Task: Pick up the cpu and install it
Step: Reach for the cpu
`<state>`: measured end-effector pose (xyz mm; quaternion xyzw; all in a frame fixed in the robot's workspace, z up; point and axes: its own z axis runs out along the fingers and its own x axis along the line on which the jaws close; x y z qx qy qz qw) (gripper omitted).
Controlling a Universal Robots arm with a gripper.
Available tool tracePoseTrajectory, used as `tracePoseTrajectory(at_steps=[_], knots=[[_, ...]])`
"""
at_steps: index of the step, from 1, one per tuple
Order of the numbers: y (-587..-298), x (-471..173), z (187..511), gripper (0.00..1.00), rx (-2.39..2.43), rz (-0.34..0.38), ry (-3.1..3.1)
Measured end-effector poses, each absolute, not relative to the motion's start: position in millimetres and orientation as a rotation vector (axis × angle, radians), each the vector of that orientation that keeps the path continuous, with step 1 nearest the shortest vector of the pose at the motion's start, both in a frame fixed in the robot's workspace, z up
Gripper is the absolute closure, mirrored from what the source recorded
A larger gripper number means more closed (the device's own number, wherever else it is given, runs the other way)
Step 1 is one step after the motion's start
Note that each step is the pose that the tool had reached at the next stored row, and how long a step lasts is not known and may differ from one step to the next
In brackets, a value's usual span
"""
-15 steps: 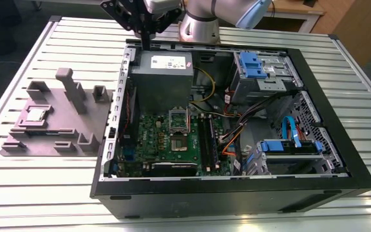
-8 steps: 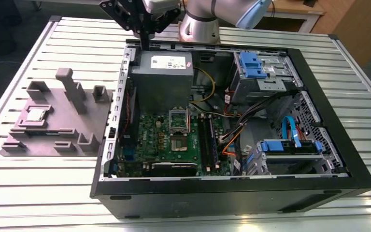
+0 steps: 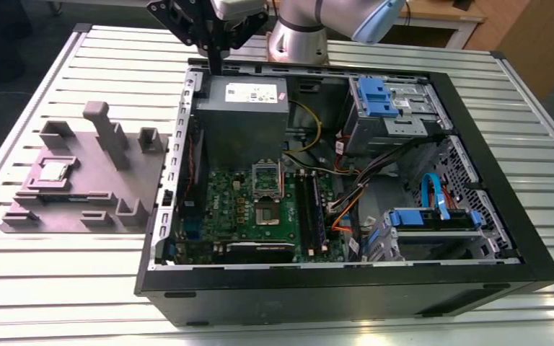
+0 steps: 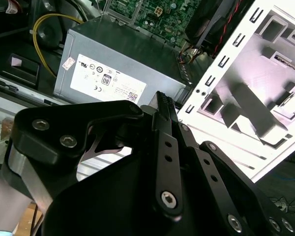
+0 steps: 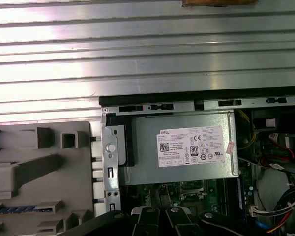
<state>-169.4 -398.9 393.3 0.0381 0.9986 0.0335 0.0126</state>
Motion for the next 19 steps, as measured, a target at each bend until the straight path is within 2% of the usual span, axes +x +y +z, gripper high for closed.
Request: tracePoseTrajectory(at_steps=[19], knots=[[-399, -181, 393, 0.90, 0.119, 0.104, 3.112]])
